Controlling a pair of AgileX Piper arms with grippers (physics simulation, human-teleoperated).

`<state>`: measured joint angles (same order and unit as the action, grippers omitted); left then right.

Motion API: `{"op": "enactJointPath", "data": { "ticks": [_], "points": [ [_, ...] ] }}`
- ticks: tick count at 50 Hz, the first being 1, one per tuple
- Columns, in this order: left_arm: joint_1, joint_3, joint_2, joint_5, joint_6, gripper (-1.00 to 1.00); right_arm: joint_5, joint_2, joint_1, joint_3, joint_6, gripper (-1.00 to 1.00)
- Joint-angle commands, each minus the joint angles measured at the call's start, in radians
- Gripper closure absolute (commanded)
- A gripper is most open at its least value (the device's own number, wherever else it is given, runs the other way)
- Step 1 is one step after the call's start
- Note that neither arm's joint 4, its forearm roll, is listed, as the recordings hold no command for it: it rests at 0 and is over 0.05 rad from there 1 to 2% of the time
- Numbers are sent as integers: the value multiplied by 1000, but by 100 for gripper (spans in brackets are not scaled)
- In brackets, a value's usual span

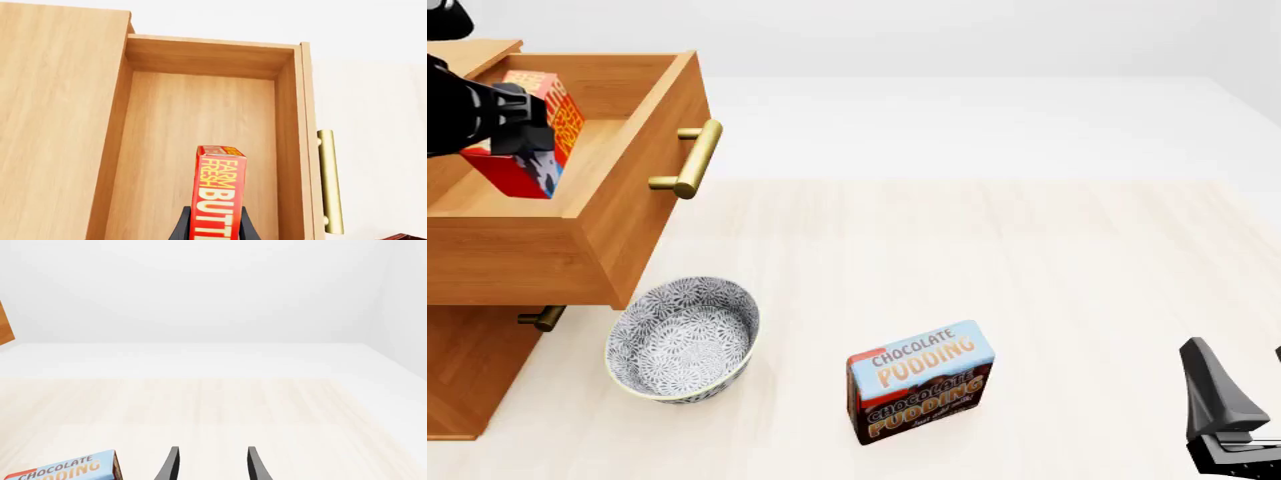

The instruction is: Put the butter at the back in the top drawer of the cabinet and close it.

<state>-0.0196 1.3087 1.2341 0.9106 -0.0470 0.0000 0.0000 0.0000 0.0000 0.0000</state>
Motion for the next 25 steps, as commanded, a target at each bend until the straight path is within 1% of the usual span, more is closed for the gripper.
{"op": "enactJointPath", "data": {
  "ticks": [1,12,25],
  "points": [
    [-14,11,12,-19,16,100,0,0,0,0,0,-100],
    [-23,2,11,-24,19,100,0,0,0,0,0,-100],
    [-32,-28,5,-36,22,100,0,0,0,0,0,-100]
  ]
}}
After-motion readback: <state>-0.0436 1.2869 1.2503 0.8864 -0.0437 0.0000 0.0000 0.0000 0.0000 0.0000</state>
